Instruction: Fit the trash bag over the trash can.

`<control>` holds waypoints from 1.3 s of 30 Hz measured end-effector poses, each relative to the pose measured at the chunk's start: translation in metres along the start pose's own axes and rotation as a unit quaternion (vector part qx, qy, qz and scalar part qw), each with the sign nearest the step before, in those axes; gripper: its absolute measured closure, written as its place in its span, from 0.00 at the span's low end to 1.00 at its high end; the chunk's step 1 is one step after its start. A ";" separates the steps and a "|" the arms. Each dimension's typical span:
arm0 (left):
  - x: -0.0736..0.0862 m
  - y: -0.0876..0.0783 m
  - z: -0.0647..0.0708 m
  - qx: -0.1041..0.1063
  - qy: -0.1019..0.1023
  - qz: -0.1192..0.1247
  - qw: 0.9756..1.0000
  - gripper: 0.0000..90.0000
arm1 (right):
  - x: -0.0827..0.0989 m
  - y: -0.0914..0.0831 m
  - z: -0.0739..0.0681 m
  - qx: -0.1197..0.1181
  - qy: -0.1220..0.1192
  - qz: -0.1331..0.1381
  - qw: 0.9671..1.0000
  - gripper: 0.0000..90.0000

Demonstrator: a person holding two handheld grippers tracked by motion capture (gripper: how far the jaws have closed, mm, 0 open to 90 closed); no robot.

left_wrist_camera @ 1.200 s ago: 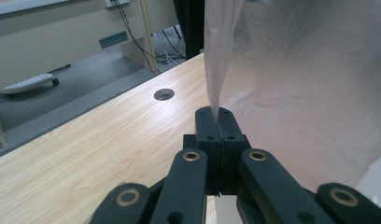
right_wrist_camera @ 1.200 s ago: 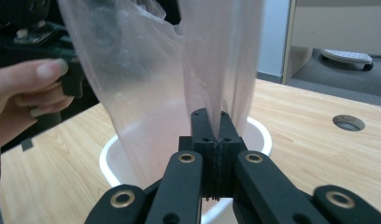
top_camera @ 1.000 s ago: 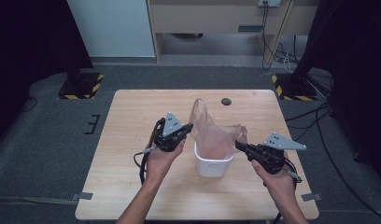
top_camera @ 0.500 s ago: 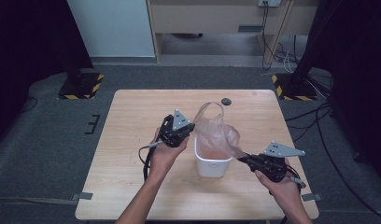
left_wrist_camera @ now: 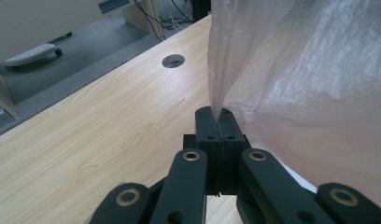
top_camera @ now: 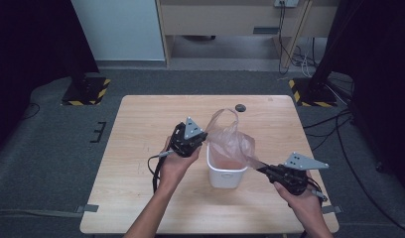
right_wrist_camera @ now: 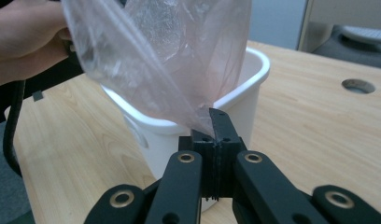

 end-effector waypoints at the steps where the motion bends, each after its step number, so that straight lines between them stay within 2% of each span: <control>1: 0.001 0.001 0.000 -0.001 0.003 -0.004 1.000 1.00 | 0.002 0.001 0.000 0.002 0.000 -0.009 1.000 1.00; 7: 0.009 0.006 0.000 0.005 0.012 -0.024 1.000 1.00 | 0.013 0.006 0.002 0.000 -0.002 -0.042 0.999 1.00; 13: 0.020 0.007 0.003 0.019 0.001 -0.034 0.999 1.00 | 0.020 0.009 0.007 0.008 -0.006 -0.053 0.999 1.00; 17: 0.024 0.007 0.004 0.028 0.002 -0.042 0.999 1.00 | 0.023 0.012 0.012 0.013 -0.008 -0.055 0.998 1.00; 27: 0.029 0.000 0.004 0.044 -0.004 -0.051 0.998 1.00 | 0.028 0.016 0.008 0.001 -0.016 -0.058 0.998 1.00; 39: 0.029 0.005 0.007 0.043 -0.006 -0.049 0.998 0.99 | 0.030 0.020 0.009 0.005 -0.015 -0.057 0.998 1.00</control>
Point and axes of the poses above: each handheld gripper's, and its own axes: y roughly forward along the jaws, x roughly out of its underside, z roughly to its right, the point moved 6 cm from there along y, roughly forward along the jaws, and after that the axes turned 15 degrees about z, right-handed, at the moved point
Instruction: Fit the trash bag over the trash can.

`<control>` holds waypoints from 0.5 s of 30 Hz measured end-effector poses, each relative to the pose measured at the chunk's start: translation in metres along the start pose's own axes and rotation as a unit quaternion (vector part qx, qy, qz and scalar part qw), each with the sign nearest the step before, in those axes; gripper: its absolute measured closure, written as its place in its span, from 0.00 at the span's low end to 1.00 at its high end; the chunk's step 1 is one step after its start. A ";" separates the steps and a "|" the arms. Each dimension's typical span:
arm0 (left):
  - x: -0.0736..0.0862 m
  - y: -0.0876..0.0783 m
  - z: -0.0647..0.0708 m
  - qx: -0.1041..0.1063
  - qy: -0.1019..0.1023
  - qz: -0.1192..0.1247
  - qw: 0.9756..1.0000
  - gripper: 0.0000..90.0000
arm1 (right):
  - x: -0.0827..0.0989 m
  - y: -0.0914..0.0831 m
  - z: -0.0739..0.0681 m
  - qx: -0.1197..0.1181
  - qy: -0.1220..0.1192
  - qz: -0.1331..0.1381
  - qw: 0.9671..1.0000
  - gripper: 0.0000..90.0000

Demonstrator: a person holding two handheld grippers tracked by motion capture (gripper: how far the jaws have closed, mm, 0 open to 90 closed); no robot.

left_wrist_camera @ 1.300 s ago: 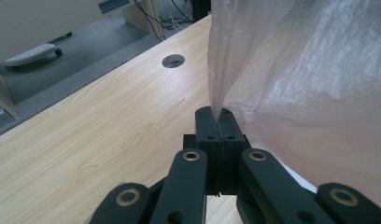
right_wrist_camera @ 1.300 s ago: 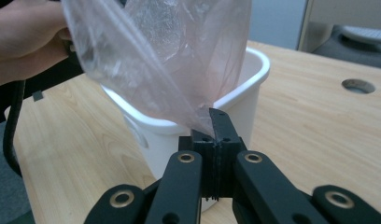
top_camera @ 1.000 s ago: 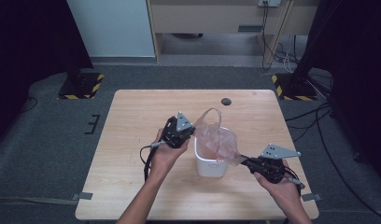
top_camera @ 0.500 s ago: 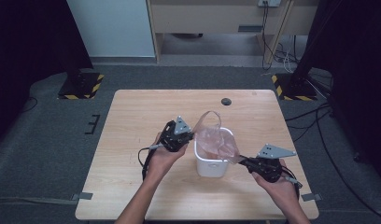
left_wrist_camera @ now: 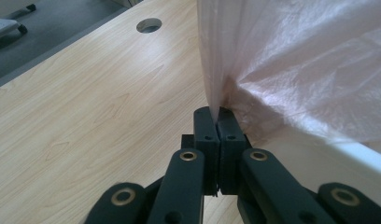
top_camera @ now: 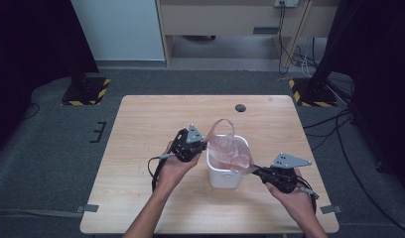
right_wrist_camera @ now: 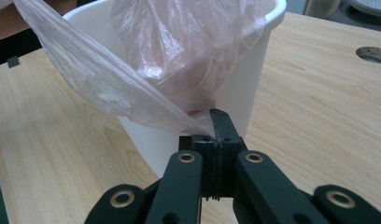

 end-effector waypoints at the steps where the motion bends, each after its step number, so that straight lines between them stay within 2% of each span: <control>1: 0.000 0.000 0.000 0.000 -0.001 0.000 1.000 0.99 | 0.000 0.000 0.000 0.000 -0.002 0.001 1.000 1.00; 10: 0.001 0.000 0.002 0.004 0.001 -0.003 1.000 0.99 | 0.000 0.003 0.000 0.003 -0.015 0.008 1.000 1.00; 15: 0.003 -0.003 0.002 0.006 0.000 -0.003 1.000 0.99 | 0.000 0.007 0.001 0.004 -0.014 0.007 1.000 1.00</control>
Point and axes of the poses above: each handheld gripper's, and its own axes: y roughly forward along the jaws, x roughly out of its underside, z roughly to its right, the point moved 6 cm from there along y, roughly forward along the jaws, and after that the axes turned 15 degrees about z, right-handed, at the moved point
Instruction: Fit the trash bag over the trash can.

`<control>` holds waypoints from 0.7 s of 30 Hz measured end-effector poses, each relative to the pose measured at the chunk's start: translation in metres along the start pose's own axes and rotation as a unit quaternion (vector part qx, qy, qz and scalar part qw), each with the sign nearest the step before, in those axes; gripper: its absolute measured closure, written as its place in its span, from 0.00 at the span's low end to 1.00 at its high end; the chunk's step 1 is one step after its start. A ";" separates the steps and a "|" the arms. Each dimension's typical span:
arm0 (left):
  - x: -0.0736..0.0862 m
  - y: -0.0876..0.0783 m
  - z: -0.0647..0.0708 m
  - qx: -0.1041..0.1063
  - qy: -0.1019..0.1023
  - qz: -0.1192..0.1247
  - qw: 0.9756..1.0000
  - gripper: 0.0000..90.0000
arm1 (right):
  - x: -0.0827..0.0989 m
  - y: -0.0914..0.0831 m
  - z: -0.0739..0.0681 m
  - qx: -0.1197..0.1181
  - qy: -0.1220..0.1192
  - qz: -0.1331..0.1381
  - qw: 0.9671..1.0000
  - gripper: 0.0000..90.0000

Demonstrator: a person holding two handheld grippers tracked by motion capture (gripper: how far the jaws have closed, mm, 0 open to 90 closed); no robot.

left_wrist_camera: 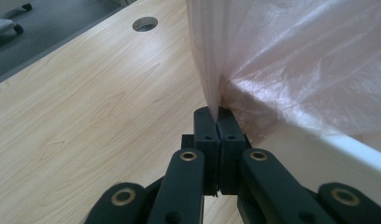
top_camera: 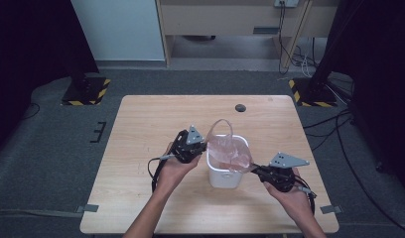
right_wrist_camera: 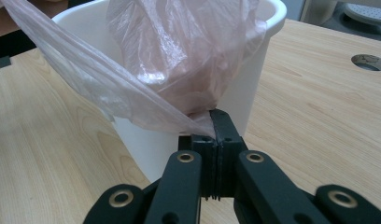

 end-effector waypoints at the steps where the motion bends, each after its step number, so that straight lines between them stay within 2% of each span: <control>1: 0.000 0.000 0.000 0.000 -0.001 0.001 1.000 0.99 | 0.000 0.000 0.000 0.000 0.000 0.000 1.000 1.00; 17: 0.001 0.003 0.000 -0.012 0.010 0.004 1.000 0.94 | 0.000 0.001 -0.001 0.001 0.000 -0.001 1.000 0.97; 19: 0.001 0.002 -0.001 -0.017 0.012 0.006 1.000 0.91 | 0.000 0.000 -0.001 0.002 -0.002 -0.001 1.000 0.95; 21: 0.000 0.000 -0.002 -0.028 0.014 0.009 0.999 0.84 | 0.000 -0.001 -0.001 0.005 -0.001 -0.001 1.000 0.90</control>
Point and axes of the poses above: each handheld gripper's, and its own axes: y roughly forward along the jaws, x roughly out of its underside, z roughly to its right, the point moved 6 cm from there along y, roughly forward along the jaws, and after that the axes turned 15 degrees about z, right-handed, at the moved point
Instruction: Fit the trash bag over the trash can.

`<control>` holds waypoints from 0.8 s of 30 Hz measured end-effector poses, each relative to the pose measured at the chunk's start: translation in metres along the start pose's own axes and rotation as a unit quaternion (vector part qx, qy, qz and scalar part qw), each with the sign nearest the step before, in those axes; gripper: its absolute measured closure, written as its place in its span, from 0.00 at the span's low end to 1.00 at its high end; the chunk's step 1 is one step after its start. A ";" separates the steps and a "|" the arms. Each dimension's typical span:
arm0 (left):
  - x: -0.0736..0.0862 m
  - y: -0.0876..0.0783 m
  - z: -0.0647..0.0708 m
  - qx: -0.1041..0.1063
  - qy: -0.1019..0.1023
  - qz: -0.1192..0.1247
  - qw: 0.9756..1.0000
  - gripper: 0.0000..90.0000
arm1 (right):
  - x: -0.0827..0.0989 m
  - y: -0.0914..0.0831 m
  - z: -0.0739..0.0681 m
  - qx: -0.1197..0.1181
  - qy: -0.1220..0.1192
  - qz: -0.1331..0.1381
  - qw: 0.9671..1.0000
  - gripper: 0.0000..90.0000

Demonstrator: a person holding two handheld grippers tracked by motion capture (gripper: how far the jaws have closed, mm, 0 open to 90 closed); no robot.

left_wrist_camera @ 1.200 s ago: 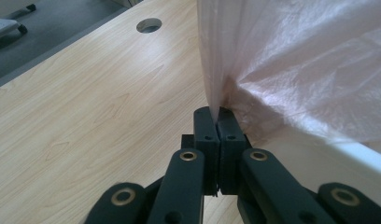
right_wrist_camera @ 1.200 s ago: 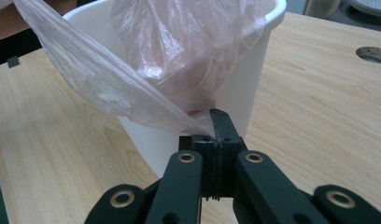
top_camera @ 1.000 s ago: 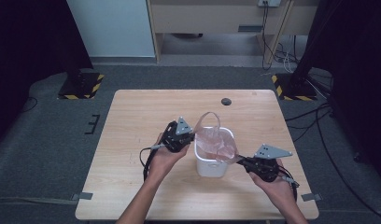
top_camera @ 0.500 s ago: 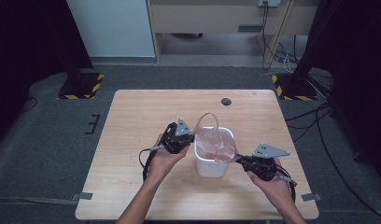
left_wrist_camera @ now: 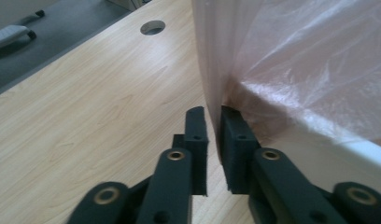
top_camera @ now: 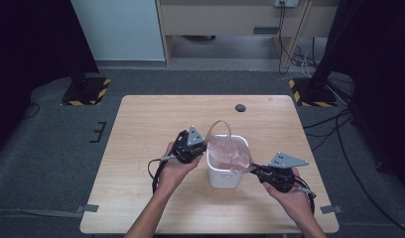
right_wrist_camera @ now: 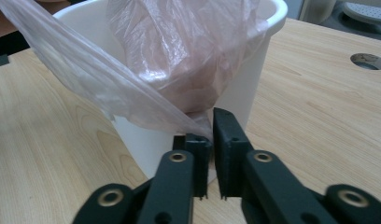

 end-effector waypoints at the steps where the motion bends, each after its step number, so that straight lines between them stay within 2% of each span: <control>1: -0.001 0.000 -0.003 -0.004 0.006 0.008 1.000 0.78 | -0.001 -0.002 0.000 0.003 0.002 0.001 1.000 0.87; 4: 0.000 -0.006 -0.006 -0.024 -0.009 0.013 1.000 0.64 | -0.004 -0.009 0.001 0.006 0.002 0.008 1.000 0.80; 5: -0.002 -0.007 -0.008 -0.024 -0.003 0.026 0.999 0.61 | -0.005 -0.011 0.001 0.008 0.001 0.008 1.000 0.75; 9: -0.004 -0.017 -0.010 -0.026 -0.004 0.038 0.999 0.53 | -0.013 -0.019 0.001 0.016 -0.002 0.019 1.000 0.60; 16: -0.011 -0.032 -0.008 -0.023 0.002 0.061 0.998 0.49 | -0.019 -0.028 -0.002 0.020 -0.005 0.029 0.999 0.41; 24: -0.022 -0.044 0.004 -0.007 0.016 0.080 0.997 0.50 | -0.026 -0.045 -0.008 0.011 -0.007 0.045 0.999 0.35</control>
Point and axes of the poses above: each handheld gripper's, and its own axes: y roughly forward along the jaws, x roughly out of its underside, z roughly to its right, the point moved 6 cm from there along y, roughly forward along the jaws, and after that the axes turned 15 degrees about z, right-handed, at the moved point
